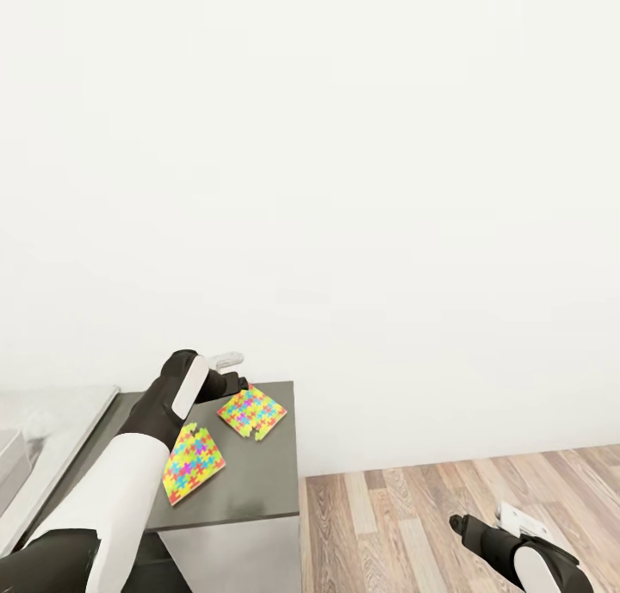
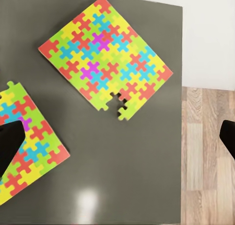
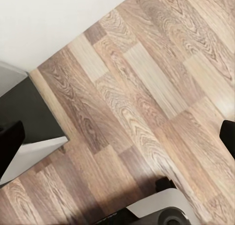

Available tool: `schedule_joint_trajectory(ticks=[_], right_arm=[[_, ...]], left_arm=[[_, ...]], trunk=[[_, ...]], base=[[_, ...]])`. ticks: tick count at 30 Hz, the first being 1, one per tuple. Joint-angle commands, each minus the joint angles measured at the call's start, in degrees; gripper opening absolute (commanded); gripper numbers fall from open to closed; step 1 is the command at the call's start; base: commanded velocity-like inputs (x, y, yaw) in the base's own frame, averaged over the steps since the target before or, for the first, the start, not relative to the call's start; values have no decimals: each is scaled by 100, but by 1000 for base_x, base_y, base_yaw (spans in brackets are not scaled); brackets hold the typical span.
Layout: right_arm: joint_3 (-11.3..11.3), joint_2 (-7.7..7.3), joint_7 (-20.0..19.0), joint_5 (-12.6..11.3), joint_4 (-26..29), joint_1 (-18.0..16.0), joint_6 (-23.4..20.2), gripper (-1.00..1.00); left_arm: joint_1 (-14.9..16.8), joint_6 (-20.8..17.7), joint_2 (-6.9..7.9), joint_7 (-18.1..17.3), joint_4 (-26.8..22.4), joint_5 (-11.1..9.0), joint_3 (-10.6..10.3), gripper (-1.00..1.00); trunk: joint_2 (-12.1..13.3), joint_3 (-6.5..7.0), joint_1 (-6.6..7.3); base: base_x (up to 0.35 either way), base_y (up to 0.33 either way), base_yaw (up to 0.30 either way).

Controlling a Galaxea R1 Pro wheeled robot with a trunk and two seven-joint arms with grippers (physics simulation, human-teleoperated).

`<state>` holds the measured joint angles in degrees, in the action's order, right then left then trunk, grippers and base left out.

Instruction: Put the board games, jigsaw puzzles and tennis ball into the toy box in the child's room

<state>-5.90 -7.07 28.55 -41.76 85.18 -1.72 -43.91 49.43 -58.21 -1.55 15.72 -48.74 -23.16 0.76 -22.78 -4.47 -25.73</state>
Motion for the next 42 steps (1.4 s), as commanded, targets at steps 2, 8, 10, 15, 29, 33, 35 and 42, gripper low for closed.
schedule_joint_trajectory(ticks=[2,8,10,15,29,33,35,42], right_arm=[[1,-4,55,-61,7,-5,-13,100],[1,-4,55,-61,7,-10,-13,100],[1,-5,55,-61,7,-11,-13,100],[1,-5,55,-61,1,-12,-10,100],[1,-5,55,-61,-8,-13,-5,100],[1,-5,55,-61,-10,-13,-5,100],[1,-5,55,-61,-10,-13,-4,100],[1,-7,55,-61,-7,-13,-4,100]], left_arm=[[5,1,-3,55,-4,-58,6,100],[5,17,-3,61,-4,-57,11,100],[5,19,-3,62,-4,-57,10,100],[5,21,-3,58,-4,-57,4,100],[5,122,-3,56,-4,-57,-6,100],[5,125,-3,55,-4,-59,-12,100],[5,125,-3,55,-4,-60,-15,100],[5,133,3,54,27,-65,-22,100]], trunk=[[-14,-32,-6],[-14,-89,-6],[-14,-108,-6],[-14,-155,-6],[-14,-286,-6],[-14,-324,-6],[-14,-343,-6],[-14,-408,-6]], base=[[140,0,0],[43,0,0],[11,0,0],[70,0,0],[98,0,0],[3,0,0],[1,0,0],[19,119,0]])
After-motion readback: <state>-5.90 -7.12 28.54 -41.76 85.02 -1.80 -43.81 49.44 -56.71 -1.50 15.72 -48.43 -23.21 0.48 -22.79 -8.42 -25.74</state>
